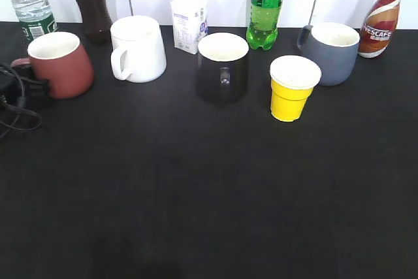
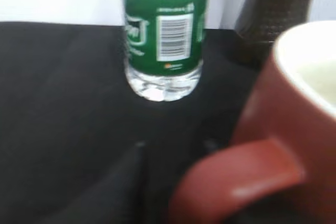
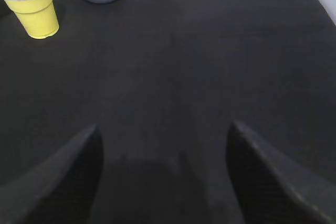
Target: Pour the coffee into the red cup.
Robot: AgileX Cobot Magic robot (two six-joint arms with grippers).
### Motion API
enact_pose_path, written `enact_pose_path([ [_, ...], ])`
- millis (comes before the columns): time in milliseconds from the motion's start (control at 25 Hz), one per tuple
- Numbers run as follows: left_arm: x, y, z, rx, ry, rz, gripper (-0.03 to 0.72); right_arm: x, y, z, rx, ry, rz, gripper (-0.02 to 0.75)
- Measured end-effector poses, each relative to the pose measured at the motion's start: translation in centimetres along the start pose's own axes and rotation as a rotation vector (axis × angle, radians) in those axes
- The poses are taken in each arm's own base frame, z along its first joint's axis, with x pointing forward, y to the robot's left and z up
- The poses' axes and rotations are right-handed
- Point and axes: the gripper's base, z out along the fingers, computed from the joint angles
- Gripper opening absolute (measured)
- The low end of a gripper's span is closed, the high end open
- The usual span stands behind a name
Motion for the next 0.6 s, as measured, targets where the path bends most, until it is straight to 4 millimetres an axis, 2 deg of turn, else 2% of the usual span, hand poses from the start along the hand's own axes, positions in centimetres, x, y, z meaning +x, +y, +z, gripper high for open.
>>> enact_pose_path([
  [40, 0.0, 0.0, 0.0, -0.001, 0.0, 0.003, 0.09, 0.0, 0.0, 0.0, 0.0, 0.0, 0.0, 0.571],
  [280, -0.1, 0.0, 0.0, 0.006, -0.014, 0.016, 0.083, 0.0, 0.0, 0.0, 0.0, 0.0, 0.0, 0.571],
  [360, -0.8, -0.1, -0.3, 0.018, -0.033, 0.027, 0.078, 0.0, 0.0, 0.0, 0.0, 0.0, 0.0, 0.571],
  [440, -2.2, -0.3, -1.7, 0.028, -0.066, 0.037, 0.076, 0.0, 0.0, 0.0, 0.0, 0.0, 0.0, 0.571],
  [600, -2.2, -1.0, -6.9, 0.069, -0.057, 0.061, 0.075, 0.0, 0.0, 0.0, 0.0, 0.0, 0.0, 0.571],
])
